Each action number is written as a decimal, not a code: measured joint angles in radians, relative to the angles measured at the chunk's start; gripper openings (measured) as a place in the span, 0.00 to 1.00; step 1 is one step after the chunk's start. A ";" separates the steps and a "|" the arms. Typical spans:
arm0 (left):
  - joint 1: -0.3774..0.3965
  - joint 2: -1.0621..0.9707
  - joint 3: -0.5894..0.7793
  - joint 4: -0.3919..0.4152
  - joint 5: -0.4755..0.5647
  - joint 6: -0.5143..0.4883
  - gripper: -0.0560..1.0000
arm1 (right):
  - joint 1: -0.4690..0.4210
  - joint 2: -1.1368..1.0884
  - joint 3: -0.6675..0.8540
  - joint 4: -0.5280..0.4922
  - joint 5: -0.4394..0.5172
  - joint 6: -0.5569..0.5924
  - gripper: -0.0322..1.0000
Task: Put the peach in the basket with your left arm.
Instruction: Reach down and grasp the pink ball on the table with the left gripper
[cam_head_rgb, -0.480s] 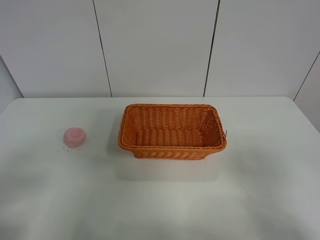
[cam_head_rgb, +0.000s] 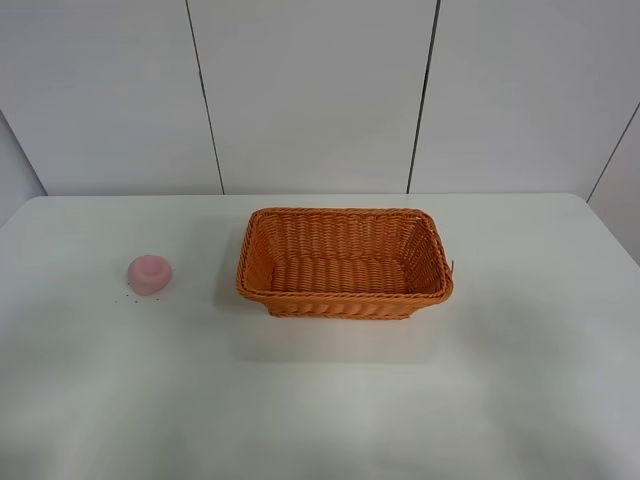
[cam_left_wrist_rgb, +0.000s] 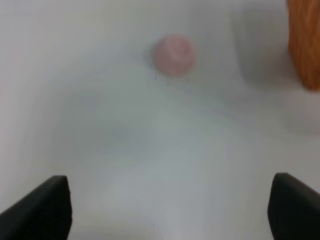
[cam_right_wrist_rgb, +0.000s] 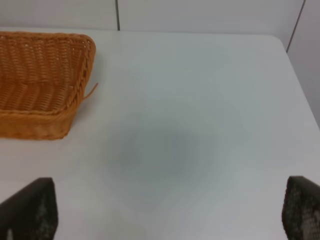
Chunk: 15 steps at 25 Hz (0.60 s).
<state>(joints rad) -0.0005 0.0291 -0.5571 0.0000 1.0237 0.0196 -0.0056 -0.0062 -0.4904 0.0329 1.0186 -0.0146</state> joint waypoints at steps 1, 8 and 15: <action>0.000 0.032 -0.015 0.000 -0.001 0.000 0.82 | 0.000 0.000 0.000 0.000 0.000 0.000 0.70; 0.000 0.490 -0.141 -0.051 -0.083 0.004 0.82 | 0.000 0.000 0.000 0.000 0.000 0.000 0.70; 0.000 1.070 -0.332 -0.052 -0.307 0.049 0.82 | 0.000 0.000 0.000 0.000 0.000 0.000 0.70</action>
<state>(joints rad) -0.0005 1.0987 -0.8888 -0.0520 0.7167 0.0689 -0.0056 -0.0062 -0.4904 0.0329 1.0186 -0.0146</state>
